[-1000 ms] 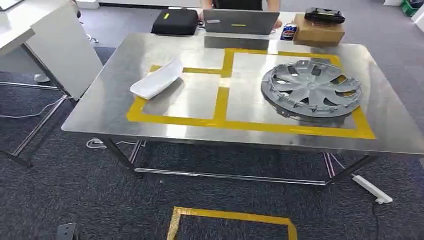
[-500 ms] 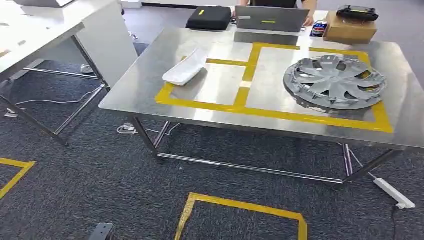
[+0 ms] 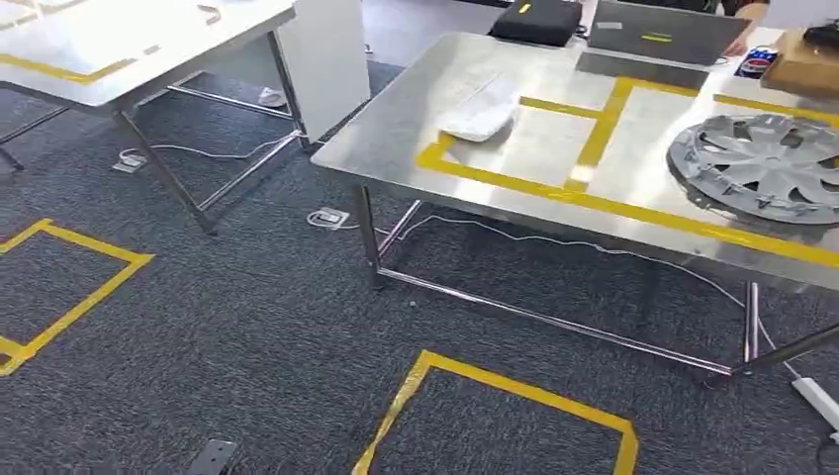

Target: Take the parts from the cabinet and place them on the table.

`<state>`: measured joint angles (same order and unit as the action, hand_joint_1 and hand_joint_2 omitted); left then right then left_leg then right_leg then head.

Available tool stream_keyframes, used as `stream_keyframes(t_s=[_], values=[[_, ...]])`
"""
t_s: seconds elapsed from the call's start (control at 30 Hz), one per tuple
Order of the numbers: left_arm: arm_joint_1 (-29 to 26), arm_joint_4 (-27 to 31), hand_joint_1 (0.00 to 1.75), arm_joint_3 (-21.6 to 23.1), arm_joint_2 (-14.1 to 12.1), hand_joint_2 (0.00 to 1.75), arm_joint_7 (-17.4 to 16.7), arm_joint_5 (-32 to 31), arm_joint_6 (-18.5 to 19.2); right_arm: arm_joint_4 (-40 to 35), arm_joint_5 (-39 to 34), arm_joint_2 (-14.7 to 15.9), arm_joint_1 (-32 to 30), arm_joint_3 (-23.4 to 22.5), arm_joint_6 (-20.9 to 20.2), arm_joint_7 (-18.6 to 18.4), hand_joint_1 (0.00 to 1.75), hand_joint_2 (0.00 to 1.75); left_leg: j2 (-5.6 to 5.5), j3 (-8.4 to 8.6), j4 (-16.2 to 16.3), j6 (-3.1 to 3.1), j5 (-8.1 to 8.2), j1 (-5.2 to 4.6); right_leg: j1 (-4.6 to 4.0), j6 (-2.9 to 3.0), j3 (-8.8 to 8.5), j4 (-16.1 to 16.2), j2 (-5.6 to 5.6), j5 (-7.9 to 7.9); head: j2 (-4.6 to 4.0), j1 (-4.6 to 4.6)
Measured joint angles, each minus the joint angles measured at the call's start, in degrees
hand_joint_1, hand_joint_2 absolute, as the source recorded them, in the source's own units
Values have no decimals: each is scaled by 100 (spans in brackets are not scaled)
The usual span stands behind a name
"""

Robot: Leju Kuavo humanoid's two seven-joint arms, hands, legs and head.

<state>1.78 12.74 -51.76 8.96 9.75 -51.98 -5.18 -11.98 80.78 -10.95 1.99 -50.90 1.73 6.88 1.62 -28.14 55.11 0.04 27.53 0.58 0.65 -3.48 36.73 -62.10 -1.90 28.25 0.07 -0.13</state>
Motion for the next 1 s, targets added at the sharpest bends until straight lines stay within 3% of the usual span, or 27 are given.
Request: stream_keyframes(t_s=[0.07, 0.1, 0.13, 0.17, 0.2, 0.23, 0.27, 0.3, 0.33, 0.37, 0.4, 0.43, 0.47, 0.5, 0.53, 0.57, 0.6, 0.63, 0.7, 0.73, 0.77, 0.8, 0.83, 0.87, 0.93, 0.97, 1.0], values=[[58, 0, 0, 28, -9, 0, 0, -6, 15, 7, 6, 2, -24, 2, 0, 0, 0, 0, -170, -170, 6, 49, -139, -31, -13, 11, 214, -871, 164, 601, 0, 0], [61, -2, 0, 33, -9, 0, 0, -13, 17, 11, 7, 4, -13, 4, 0, 2, 0, 0, -248, -260, 10, 52, -210, -52, -24, 35, 268, -1213, 180, 729, 0, 0], [57, -4, 0, 33, -11, 0, 0, -13, 22, 13, 7, 7, 0, 4, 2, 2, 0, 0, -314, -341, 17, 50, -272, -64, -41, 66, 228, -1317, 182, 678, 0, -2], [44, -7, 0, 33, -11, 0, 0, -13, 22, 13, 4, 11, 10, 4, 2, 2, 0, 0, -388, -423, 25, 45, -334, -70, -65, 102, 69, -1190, 186, 494, 0, -2], [36, -11, 0, 33, -11, 0, 0, -15, 20, 13, 6, 13, 12, 7, 2, 2, 0, 0, -460, -498, 31, 37, -393, -70, -82, 141, -203, -842, 219, 266, 0, -4], [38, -13, 0, 33, -11, 0, 0, -17, 22, 13, 7, 15, 11, 7, 2, 2, 0, 0, -550, -562, 31, 22, -457, -70, -90, 185, -569, -320, 322, 78, 0, -2], [48, -15, 0, 35, -4, 0, 0, -18, 20, 13, 4, 22, 16, 7, 4, 2, 0, 0, -619, -607, 33, 4, -517, -62, -89, 230, -924, 200, 592, 71, 0, 0], [61, -13, 0, 37, -2, 0, 0, -22, 20, 13, 7, 28, 24, 7, 4, 7, 0, 0, -680, -659, 43, -31, -571, -86, -69, 263, -1192, 619, 759, 228, 0, -9], [66, -13, 0, 39, -6, 0, 0, -26, 20, 13, 7, 31, 29, 7, 11, 9, 0, 0, -741, -677, 33, -54, -642, -67, -80, 202, -1157, 638, 717, 212, 0, -13], [63, -15, 0, 39, -6, 0, 0, -33, 20, 15, 7, 31, 30, 7, 11, 11, 0, 0, -795, -700, 23, -93, -691, -49, -95, 207, -1100, 647, 670, 200, 0, 9], [40, -18, 0, 37, -6, 0, 0, -33, 20, 15, 4, 31, 42, 7, 11, 9, 0, 0, -870, -724, 7, -146, -749, -40, -121, 236, -1073, 616, 609, 170, 0, 7], [19, -20, 0, 37, -13, 0, 0, -33, 20, 17, 7, 29, 39, 7, 9, 9, 0, 0, -953, -767, -4, -189, -815, -50, -92, 287, -1030, 652, 524, 94, 0, -2], [12, -24, 0, 39, -28, 0, -2, -33, 20, 24, 7, 31, 61, 7, 9, 7, 0, 0, -766, -832, 75, -186, -651, -49, -65, 319, -981, 673, 401, 21, 0, 7], [8, -31, 0, 39, -22, 0, -11, -35, 20, 24, 7, 31, 64, 7, 9, 11, 0, 0, -523, -919, 296, -209, -287, -63, -65, 367, -909, 685, 362, -44, 0, -53], [20, -31, 0, 39, -22, 0, -11, -35, 20, 24, 7, 31, 57, 7, 9, 9, 0, 0, -371, -1034, 665, -245, 91, -58, -70, 374, -845, 683, 267, -110, 0, -85], [42, -33, 0, 42, -15, 0, -11, -39, 20, 26, 7, 31, 42, 7, 9, 9, 0, 0, -290, -1154, 1120, -278, 409, -42, -76, 372, -781, 678, 162, -177, 0, -79], [56, -33, 0, 44, -6, 0, -11, -50, 20, 24, 7, 37, 33, 7, 9, 9, 0, 0, -245, -1233, 1534, -311, 579, -22, -79, 367, -688, 674, 60, -242, 0, -83], [56, -33, 0, 46, -9, 0, -11, -50, 20, 26, 7, 41, 35, 7, 9, 9, 0, 0, -230, -1240, 1796, -337, 551, 4, -79, 360, -595, 660, -39, -304, 0, -81], [48, -33, 0, 63, -11, 0, -11, -50, 20, 24, 7, 46, 49, 7, 9, 9, 0, 0, -207, -967, 1669, -401, 128, 66, -76, 321, -397, 600, -212, -397, 0, -85], [50, -33, 0, 70, -11, 0, -11, -50, 20, 24, 7, 46, 55, 7, 9, 9, 0, 0, -132, -669, 1319, -437, -59, 100, -72, 290, -301, 552, -280, -433, 0, -83], [63, -33, 0, 77, -9, 0, -11, -50, 22, 24, 7, 48, 60, 7, 11, 9, 0, 0, 45, -278, 832, -472, -87, 130, -67, 247, -231, 494, -344, -463, 0, -98], [88, -33, 0, 81, 13, 0, -11, -50, 28, 22, 7, 63, 57, 7, 11, 9, 0, 0, 314, 140, 358, -495, 48, 124, -98, 212, -154, 434, -394, -476, 0, -120], [132, -33, 0, 85, 7, 0, -11, -50, 33, 22, 7, 66, 59, 9, 15, 17, 0, 0, 303, 241, 27, -405, 196, 41, -77, 182, -106, 364, -460, -499, 0, -114], [143, -33, 0, 87, 9, 0, -11, -50, 33, 22, 7, 68, 67, 9, 17, 22, 0, 0, 259, 139, 32, -269, 182, 19, -54, 124, -80, 345, -548, -574, 0, -101], [78, -35, 0, 92, -15, 0, -15, -50, 33, 26, 7, 66, 77, 9, 20, 35, 0, 0, 142, 63, 32, -144, 99, -42, 21, 58, -85, 384, -671, -663, 0, -105], [53, -35, 0, 92, -15, 0, -26, -50, 33, 33, 7, 66, 78, 11, 20, 42, 0, 0, 113, 12, 23, -67, 30, -32, 68, -7, -67, 349, -414, -552, 0, -125], [35, -39, 0, 90, -26, 0, -46, -50, 33, 37, 7, 66, 58, 11, 20, 42, 0, 0, 62, -53, 23, -21, -35, -30, 60, -27, 20, 194, -85, -255, 0, -111]])
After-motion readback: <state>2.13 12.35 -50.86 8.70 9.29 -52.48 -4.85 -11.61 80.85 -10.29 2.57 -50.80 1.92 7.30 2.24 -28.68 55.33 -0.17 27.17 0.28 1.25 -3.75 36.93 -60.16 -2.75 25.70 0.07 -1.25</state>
